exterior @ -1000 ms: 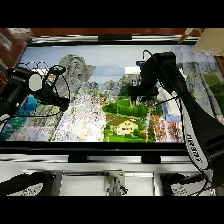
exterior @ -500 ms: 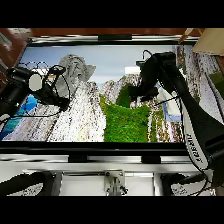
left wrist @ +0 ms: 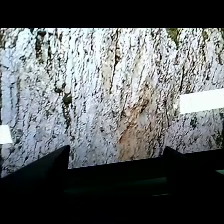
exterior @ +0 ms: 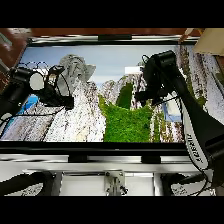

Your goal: Fold the shirts.

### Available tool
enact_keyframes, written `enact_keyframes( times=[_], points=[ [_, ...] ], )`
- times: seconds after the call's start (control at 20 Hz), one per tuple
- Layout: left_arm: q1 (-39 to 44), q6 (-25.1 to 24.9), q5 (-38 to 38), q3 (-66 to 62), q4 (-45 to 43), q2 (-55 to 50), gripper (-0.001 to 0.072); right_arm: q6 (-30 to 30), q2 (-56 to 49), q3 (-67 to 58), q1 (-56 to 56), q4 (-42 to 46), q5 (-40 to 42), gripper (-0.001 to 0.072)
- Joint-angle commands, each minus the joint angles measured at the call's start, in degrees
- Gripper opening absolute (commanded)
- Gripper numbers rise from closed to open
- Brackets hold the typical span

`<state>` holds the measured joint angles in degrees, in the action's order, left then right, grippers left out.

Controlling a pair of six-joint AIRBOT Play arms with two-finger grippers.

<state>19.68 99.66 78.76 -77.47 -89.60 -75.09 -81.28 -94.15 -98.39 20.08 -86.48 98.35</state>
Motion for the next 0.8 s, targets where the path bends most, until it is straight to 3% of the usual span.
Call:
enact_keyframes(
  times=[0.0,0.15,0.25,0.4,0.6,0.75],
  points=[
    [-0.9,1.5,-9.0,-2.0,1.9,-2.8,0.0720,0.6,0.0,0.0,0.0,8.0,-2.7,0.0532],
    [-4.7,0.9,-13.5,-14.8,-1.9,-11.7,0.0718,0.6,0.0,0.0,0.0,2.5,-5.7,0.0532],
    [-7.5,-1.2,-12.4,-27.3,-5.2,-20.8,0.0661,0.6,0.0,0.0,0.0,-0.8,-8.7,0.0532],
    [-10.0,-5.0,-11.5,-43.0,-6.0,-34.1,0.0667,0.5,0.0,0.0,0.0,-3.7,-14.3,0.0532],
    [-11.0,-6.2,-26.5,-39.1,-6.3,-40.7,0.0673,0.6,-0.1,0.0,0.0,-3.7,-20.5,0.0531],
    [-11.3,-5.3,-31.3,-38.5,-6.3,-44.6,0.0673,0.6,-0.1,0.0,0.0,-3.7,-21.1,0.0532]
  ],
)
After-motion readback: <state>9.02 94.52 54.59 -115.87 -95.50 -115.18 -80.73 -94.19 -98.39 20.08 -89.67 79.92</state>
